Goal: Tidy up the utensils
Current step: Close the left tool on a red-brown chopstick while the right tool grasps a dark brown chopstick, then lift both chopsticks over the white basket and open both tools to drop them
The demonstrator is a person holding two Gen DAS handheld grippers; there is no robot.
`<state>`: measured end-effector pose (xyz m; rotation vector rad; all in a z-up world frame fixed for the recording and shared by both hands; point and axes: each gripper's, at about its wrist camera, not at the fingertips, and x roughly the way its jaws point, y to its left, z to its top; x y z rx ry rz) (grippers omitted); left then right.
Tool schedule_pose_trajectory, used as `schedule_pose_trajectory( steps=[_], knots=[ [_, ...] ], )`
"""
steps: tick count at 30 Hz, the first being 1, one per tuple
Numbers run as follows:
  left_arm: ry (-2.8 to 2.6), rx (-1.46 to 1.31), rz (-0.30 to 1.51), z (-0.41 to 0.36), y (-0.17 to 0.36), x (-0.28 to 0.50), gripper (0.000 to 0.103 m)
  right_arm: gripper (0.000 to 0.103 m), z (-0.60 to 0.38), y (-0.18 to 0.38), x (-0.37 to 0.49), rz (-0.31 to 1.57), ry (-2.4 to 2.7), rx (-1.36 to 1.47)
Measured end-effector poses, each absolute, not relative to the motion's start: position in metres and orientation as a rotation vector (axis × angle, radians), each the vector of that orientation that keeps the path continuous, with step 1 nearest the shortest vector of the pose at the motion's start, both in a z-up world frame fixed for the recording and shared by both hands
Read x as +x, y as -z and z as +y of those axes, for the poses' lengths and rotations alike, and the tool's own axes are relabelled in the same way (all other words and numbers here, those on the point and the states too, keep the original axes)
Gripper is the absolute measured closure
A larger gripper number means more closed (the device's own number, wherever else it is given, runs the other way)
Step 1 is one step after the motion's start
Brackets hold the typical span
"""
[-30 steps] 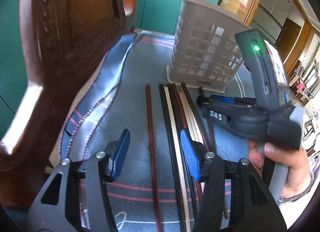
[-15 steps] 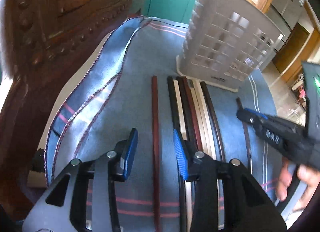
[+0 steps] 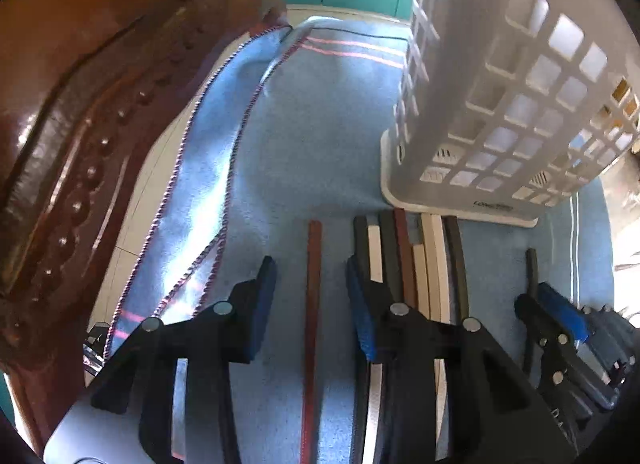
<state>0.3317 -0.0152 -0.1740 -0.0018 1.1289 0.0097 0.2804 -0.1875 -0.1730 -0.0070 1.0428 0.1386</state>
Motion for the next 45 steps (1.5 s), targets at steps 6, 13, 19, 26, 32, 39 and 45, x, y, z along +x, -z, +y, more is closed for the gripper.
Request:
schedule_pose_trajectory(
  steps=[6,13,19,26,32,39,45],
  knots=[
    [0.013,-0.022,1.107,-0.01,0.178,0.331,0.066,0.086,-0.176,0.179,0.287,1.052,-0.124,-0.063],
    [0.059,-0.035,1.1,-0.005,0.172,0.314,0.096,0.094,-0.171,0.178,0.301,1.052,-0.145,-0.048],
    [0.055,-0.028,0.995,-0.009,0.143,0.287,0.096,0.097,-0.178,0.158,0.293,1.011,-0.196,0.002],
    [0.142,-0.058,0.812,-0.007,0.072,0.238,0.096,0.097,-0.197,0.081,0.256,0.833,-0.239,0.062],
    [0.219,-0.125,0.59,0.01,-0.014,0.196,0.096,0.096,-0.233,0.014,0.217,0.658,-0.29,0.183],
    [0.216,-0.305,0.417,0.032,-0.077,0.19,0.096,0.096,-0.256,-0.056,0.198,0.428,-0.302,0.239],
    [0.186,-0.479,0.216,0.043,-0.092,0.199,0.096,0.096,-0.263,-0.103,0.2,0.233,-0.229,0.25]
  ],
)
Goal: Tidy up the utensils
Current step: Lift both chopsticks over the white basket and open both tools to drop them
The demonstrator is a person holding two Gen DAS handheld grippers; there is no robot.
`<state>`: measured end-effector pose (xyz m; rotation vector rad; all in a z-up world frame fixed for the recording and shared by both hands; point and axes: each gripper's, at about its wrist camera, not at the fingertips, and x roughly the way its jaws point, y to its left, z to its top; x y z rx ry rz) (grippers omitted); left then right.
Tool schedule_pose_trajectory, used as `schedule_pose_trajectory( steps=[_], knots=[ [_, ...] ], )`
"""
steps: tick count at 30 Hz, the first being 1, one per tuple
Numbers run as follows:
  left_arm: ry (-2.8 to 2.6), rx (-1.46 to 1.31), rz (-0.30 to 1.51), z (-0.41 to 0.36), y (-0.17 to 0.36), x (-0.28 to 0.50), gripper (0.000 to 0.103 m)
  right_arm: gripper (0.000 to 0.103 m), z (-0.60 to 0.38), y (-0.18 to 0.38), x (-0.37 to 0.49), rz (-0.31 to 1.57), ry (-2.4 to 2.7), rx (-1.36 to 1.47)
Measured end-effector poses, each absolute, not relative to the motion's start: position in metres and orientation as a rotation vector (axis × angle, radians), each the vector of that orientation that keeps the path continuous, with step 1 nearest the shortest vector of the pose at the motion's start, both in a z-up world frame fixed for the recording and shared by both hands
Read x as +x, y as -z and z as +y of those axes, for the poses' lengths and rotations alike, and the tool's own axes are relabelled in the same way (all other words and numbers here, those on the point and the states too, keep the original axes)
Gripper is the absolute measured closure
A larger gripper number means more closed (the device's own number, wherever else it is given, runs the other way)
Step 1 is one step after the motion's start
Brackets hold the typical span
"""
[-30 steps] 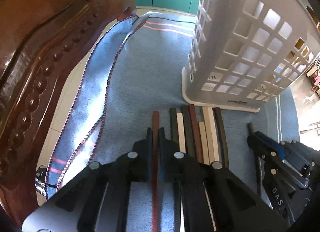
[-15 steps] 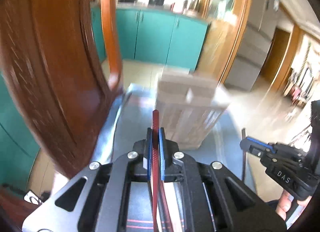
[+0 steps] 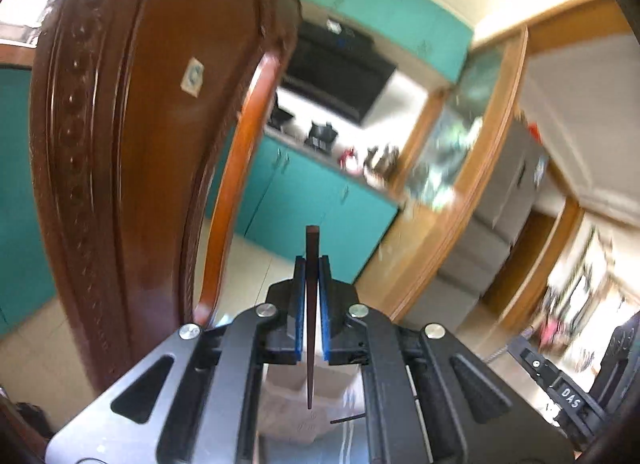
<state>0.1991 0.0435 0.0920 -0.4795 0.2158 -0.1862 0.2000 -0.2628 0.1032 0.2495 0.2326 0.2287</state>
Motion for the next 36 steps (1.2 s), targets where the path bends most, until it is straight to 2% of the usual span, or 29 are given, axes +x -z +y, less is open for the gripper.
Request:
schedule_pose_trajectory(
  steps=[3,6,9,14,20,21,22,23,25,27,31,36],
  knots=[
    [0.144,-0.49,0.137,0.035,-0.082,0.21,0.096,0.096,-0.263,-0.109,0.207,0.153,-0.2,0.242],
    [0.148,-0.507,0.131,0.035,-0.069,0.219,0.096,0.096,-0.255,-0.105,0.218,0.105,-0.139,0.201],
    [0.176,-0.562,0.124,0.044,-0.067,0.226,0.096,0.096,-0.246,-0.086,0.236,0.144,-0.106,0.151],
    [0.089,-0.476,0.107,0.04,-0.063,0.229,0.096,0.096,-0.239,-0.051,0.26,0.234,-0.107,0.143],
    [0.05,-0.392,0.226,0.025,-0.038,0.252,0.096,0.096,-0.233,-0.027,0.266,0.306,-0.084,0.095],
    [0.047,-0.384,0.236,0.024,-0.037,0.253,0.096,0.094,-0.232,-0.025,0.264,0.307,-0.081,0.089],
    [0.043,-0.374,0.243,0.024,-0.036,0.255,0.096,0.088,-0.232,-0.024,0.261,0.305,-0.083,0.089],
    [0.041,-0.364,0.249,0.024,-0.035,0.254,0.096,0.075,-0.234,-0.025,0.257,0.307,-0.09,0.096],
    [0.041,-0.353,0.258,0.027,-0.033,0.25,0.079,0.06,-0.24,-0.028,0.248,0.29,-0.106,0.123],
    [0.042,-0.349,0.263,0.031,-0.031,0.243,0.071,0.059,-0.247,-0.033,0.234,0.263,-0.123,0.147],
    [0.057,-0.308,0.289,0.031,-0.027,0.233,0.071,0.059,-0.248,-0.036,0.211,0.27,-0.25,0.158],
    [0.052,-0.225,0.383,0.025,-0.006,0.233,0.071,0.059,-0.22,0.006,0.22,0.521,-0.402,0.051]
  ],
)
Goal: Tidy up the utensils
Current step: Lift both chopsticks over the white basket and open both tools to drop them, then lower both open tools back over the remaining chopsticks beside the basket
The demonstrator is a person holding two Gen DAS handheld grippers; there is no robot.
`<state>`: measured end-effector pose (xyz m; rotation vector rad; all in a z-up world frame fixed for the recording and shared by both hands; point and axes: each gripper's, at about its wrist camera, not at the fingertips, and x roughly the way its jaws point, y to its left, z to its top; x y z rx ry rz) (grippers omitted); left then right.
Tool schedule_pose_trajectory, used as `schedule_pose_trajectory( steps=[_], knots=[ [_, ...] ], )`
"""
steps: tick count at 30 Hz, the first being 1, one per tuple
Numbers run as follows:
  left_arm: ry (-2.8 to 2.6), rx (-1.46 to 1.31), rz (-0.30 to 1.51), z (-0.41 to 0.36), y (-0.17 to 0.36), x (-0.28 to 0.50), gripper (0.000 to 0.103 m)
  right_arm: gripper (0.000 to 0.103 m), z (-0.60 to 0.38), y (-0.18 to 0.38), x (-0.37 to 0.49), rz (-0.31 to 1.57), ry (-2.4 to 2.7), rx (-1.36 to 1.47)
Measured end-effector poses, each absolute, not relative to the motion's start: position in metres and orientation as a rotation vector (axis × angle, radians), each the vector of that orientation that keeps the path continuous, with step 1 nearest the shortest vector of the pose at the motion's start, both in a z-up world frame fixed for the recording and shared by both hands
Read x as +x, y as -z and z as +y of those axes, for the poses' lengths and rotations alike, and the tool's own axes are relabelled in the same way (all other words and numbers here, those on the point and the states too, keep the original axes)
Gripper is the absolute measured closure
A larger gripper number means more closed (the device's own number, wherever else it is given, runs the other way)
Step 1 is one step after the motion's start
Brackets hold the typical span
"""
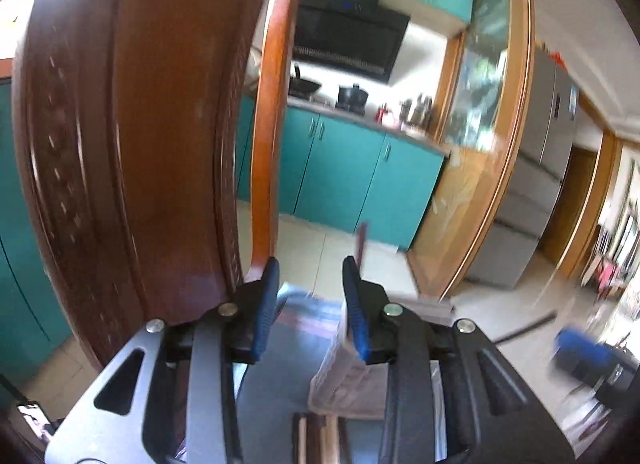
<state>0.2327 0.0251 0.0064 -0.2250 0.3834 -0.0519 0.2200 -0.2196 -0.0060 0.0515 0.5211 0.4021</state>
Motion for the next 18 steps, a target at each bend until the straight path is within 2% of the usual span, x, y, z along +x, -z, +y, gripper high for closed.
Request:
schedule_pose_trajectory(
  steps=[7,12,18],
  knots=[
    [0.032,-0.187,0.525,0.02,0.021,0.249,0.069,0.06,-0.18,0.155,0.281,0.949,-0.359,0.031],
    [0.032,-0.169,0.643,0.018,0.043,0.266,0.069,0.06,-0.152,0.186,0.286,1.012,-0.35,-0.021],
    [0.039,-0.181,0.722,0.02,0.061,0.272,0.067,0.068,-0.156,0.186,0.293,1.04,-0.314,-0.015]
  ],
)
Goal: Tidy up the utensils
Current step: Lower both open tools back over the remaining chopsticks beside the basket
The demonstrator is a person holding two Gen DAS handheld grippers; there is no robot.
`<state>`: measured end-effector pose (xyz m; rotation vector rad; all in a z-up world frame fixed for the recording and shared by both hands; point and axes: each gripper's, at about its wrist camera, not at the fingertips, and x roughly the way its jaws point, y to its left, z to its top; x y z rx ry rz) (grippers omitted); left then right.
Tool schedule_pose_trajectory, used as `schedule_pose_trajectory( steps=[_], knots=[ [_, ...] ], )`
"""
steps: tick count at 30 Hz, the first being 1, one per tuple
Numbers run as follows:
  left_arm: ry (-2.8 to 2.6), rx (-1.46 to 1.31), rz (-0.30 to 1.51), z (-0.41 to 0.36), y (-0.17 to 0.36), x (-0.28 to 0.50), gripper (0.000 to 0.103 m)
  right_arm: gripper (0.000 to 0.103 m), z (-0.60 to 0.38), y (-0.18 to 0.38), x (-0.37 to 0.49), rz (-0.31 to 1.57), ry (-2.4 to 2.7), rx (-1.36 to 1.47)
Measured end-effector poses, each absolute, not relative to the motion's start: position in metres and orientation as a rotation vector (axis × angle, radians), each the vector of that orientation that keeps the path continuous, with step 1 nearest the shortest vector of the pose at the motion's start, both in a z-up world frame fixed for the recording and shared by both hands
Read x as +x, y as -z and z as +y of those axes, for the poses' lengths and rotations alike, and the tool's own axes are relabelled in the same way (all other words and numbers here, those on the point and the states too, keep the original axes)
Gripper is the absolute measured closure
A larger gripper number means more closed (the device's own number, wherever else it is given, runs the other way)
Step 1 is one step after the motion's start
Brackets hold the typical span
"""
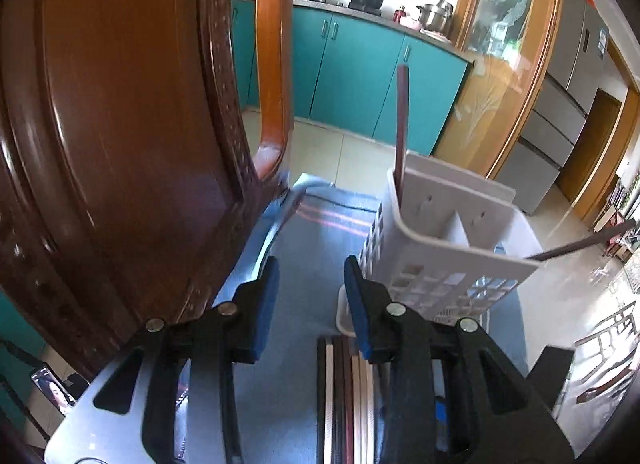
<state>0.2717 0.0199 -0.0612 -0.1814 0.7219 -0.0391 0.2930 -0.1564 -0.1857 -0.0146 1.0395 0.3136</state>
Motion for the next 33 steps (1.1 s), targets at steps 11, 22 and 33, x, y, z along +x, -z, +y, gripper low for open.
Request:
schedule_pose_trajectory(
  steps=[11,22,33],
  knots=[
    [0.025,-0.121,0.769,0.004,0.082,0.267,0.065,0.08,-0.167,0.186,0.295,1.048,-0.3,0.033],
    [0.079,-0.137,0.88,-0.003,0.105,0.264,0.062,0.09,-0.202,0.177,0.272,1.128,-0.192,0.118],
    [0.085,-0.116,1.059,-0.015,0.155,0.275,0.058,0.068,-0.232,0.161,0.27,0.996,-0.15,0.218]
  ],
)
